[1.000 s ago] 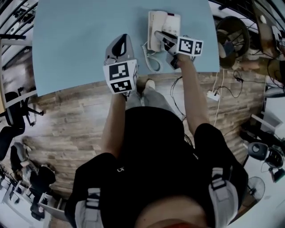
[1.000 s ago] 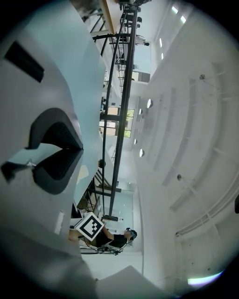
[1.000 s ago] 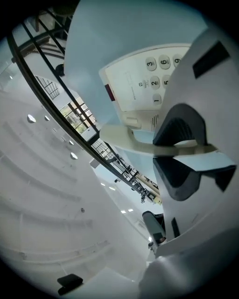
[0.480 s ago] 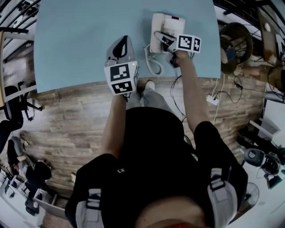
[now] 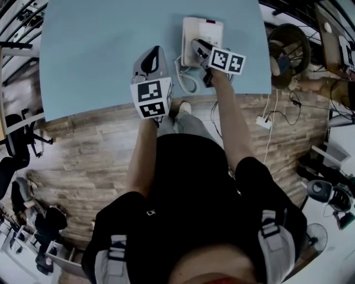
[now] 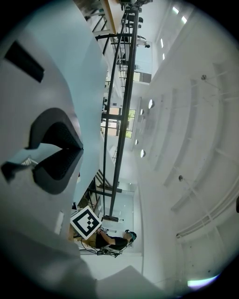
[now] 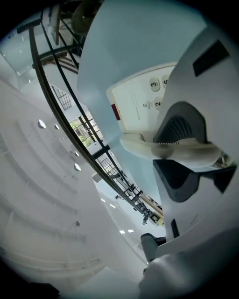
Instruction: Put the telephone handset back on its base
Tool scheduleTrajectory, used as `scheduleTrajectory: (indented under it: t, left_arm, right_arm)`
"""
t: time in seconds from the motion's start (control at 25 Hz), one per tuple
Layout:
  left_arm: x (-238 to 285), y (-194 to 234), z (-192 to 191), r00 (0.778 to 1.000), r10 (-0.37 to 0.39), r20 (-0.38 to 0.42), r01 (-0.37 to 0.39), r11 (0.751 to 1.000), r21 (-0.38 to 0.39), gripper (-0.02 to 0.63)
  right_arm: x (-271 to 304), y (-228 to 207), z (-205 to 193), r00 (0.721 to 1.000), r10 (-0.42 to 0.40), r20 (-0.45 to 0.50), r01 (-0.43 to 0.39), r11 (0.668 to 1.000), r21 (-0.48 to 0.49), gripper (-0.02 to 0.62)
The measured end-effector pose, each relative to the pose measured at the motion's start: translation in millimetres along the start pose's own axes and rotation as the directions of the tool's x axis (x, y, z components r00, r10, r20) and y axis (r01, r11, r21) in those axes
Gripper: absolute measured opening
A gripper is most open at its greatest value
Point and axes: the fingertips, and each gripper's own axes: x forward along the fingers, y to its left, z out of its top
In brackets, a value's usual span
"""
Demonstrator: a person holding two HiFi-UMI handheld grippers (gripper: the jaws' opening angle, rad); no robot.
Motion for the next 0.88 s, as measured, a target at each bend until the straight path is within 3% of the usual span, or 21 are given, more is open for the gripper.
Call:
scheduleTrajectory:
  t: [0.2,0.44,0.52,0.6,0.68,0.76,0.88]
  left_arm:
    - [-1,-8,0,1.000,-0.015,0.004,0.015,1.000,0.000,-0.002]
    - [-3,-10,-1,1.000,-0.021,0.012,0.021,1.000,0.002,-0.002]
    - [-3,-10,4,1.000,-0.021,0.023,0.021,1.000,0.008,-0.002]
    - [-3,-12,16,0.999,-0.022,0.047,0.021,1.000,0.022,-0.002]
    - [-3,-12,33,0.996,-0.024,0.082,0.021,0.999,0.041,-0.002]
    - [-2,-13,53,0.992,-0.026,0.121,0.019,0.998,0.060,-0.002]
    - [-2,-20,82,0.984,-0.033,0.176,0.018,0.996,0.088,-0.002]
  right_arm:
    - [-23,-1,-4,0.993,-0.090,0.078,0.090,0.996,0.004,0.057]
    - [-14,-6,-23,0.989,-0.144,0.030,0.143,0.989,0.030,0.038]
    - [-16,-7,-19,0.985,-0.173,0.026,0.173,0.985,0.005,0.035]
    - [-29,-2,0,0.976,-0.198,0.088,0.201,0.979,-0.022,0.012]
    - [-46,15,33,0.963,-0.167,0.212,0.181,0.982,-0.046,0.006]
    - [-65,40,67,0.939,-0.102,0.329,0.152,0.980,-0.130,0.002]
    - [-96,85,103,0.908,0.025,0.419,0.134,0.929,-0.345,-0.001]
